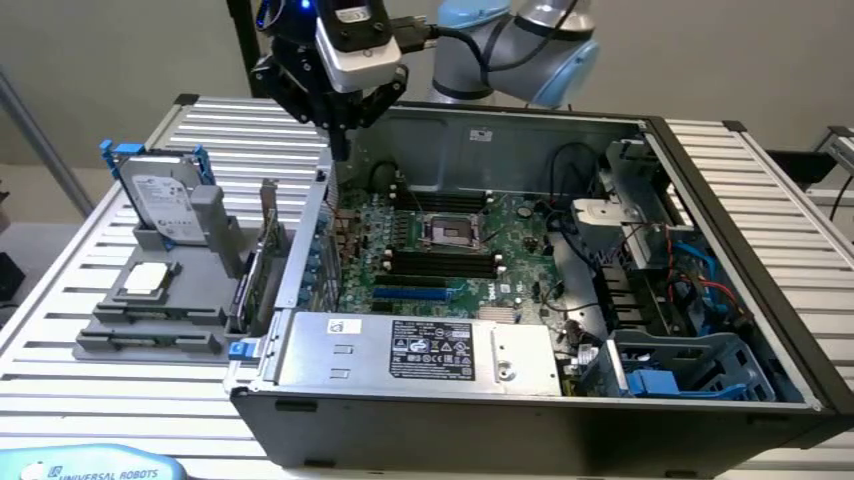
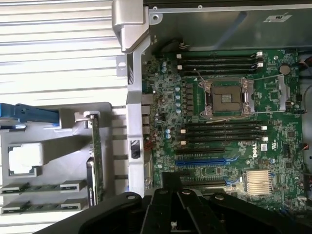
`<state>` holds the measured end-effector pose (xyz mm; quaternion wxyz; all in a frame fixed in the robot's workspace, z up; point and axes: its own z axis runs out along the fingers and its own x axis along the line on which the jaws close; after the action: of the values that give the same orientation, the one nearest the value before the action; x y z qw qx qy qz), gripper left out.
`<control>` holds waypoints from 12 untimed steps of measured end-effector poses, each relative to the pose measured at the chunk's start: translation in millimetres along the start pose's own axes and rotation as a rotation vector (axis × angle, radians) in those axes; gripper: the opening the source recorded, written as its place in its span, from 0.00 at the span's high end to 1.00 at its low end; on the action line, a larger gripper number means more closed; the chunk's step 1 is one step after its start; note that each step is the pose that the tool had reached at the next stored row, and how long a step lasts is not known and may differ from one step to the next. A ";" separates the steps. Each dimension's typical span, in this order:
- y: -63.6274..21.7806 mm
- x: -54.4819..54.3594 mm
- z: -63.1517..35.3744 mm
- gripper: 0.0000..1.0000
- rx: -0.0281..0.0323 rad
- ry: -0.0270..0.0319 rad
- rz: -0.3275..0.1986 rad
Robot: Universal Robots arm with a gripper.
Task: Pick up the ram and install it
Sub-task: 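Reach for the ram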
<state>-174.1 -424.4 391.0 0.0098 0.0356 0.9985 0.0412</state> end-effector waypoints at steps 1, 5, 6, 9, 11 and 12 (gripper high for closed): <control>-2.1 3.5 0.0 0.89 -0.0001 0.0000 0.000; -10.2 18.1 -0.2 0.89 0.0001 0.0000 0.000; -12.0 21.8 -0.3 0.89 0.0001 0.0000 0.000; -17.3 33.4 -0.4 0.89 0.0002 0.0000 0.000; -20.6 41.5 -0.5 0.89 0.0005 0.0000 0.000; -22.0 45.7 -0.5 0.89 0.0006 0.0000 0.000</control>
<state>-221.3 -443.1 388.9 0.0098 0.0355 0.9985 0.0409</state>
